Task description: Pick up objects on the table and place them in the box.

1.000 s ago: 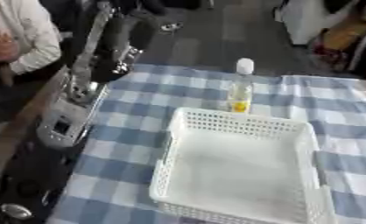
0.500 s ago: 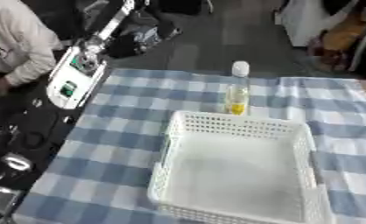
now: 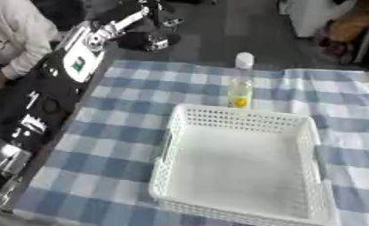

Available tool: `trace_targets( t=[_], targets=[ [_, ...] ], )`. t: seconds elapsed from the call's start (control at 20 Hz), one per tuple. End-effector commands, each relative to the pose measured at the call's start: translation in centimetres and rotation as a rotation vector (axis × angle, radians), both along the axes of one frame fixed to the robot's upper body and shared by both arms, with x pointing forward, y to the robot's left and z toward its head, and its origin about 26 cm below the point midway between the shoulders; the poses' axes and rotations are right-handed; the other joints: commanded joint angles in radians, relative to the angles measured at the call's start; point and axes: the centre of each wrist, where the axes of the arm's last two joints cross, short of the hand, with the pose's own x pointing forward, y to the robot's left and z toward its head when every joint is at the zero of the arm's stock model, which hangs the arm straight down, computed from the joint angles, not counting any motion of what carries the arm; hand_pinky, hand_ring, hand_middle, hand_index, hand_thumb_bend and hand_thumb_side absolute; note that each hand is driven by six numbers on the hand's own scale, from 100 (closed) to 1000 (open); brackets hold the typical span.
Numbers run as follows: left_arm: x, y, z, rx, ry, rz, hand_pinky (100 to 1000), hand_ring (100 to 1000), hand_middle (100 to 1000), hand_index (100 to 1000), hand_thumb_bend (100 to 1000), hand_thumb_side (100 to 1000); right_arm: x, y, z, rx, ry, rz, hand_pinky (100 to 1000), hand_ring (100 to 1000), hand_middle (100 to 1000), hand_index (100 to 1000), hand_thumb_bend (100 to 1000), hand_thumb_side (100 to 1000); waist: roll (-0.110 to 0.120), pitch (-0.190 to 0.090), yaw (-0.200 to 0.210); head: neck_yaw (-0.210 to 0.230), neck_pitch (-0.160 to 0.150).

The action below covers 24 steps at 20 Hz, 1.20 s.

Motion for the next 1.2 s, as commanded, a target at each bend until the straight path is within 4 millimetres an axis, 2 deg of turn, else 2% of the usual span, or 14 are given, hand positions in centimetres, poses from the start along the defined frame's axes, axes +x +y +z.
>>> trace_targets(
  t=[0.05, 0.4, 0.65, 0.85, 1.2],
  targets=[
    [0.7, 0.9, 1.2, 0.093, 0.053, 0.036, 860, 671, 880, 937, 1000, 856, -0.1, 0.2, 0.8, -0.007, -0.022, 0.011, 760, 690, 773, 880, 100, 1000, -0.002, -0.008, -0.001, 0.014, 0.002],
    [2.5, 0.4, 0.1, 0.195, 0.159, 0.044, 918, 736, 934, 949, 1000, 845, -0.1, 0.5, 0.9, -0.01, -0.027, 0.028, 761, 690, 773, 881, 100, 1000, -0.004, -0.001, -0.009, -0.004, 0.009],
    [3.1, 0.3, -0.9, 0.207, 0.193, 0.058, 999, 815, 949, 956, 1000, 840, -0.1, 0.8, 1.1, -0.01, -0.028, 0.043, 762, 690, 774, 882, 100, 1000, -0.004, 0.003, -0.014, -0.006, 0.012],
    [3.4, -0.2, -1.5, 0.208, 0.205, 0.06, 993, 811, 951, 959, 1000, 838, 0.0, 1.0, 1.2, -0.009, -0.029, 0.054, 762, 690, 774, 882, 100, 1000, -0.004, 0.007, -0.019, -0.008, 0.009],
    [3.8, -1.0, -2.2, 0.19, 0.199, 0.02, 977, 797, 951, 968, 1000, 831, 0.0, 1.4, 1.5, -0.006, -0.03, 0.071, 763, 689, 774, 883, 100, 1000, -0.005, 0.015, -0.028, 0.013, -0.006]
  ],
)
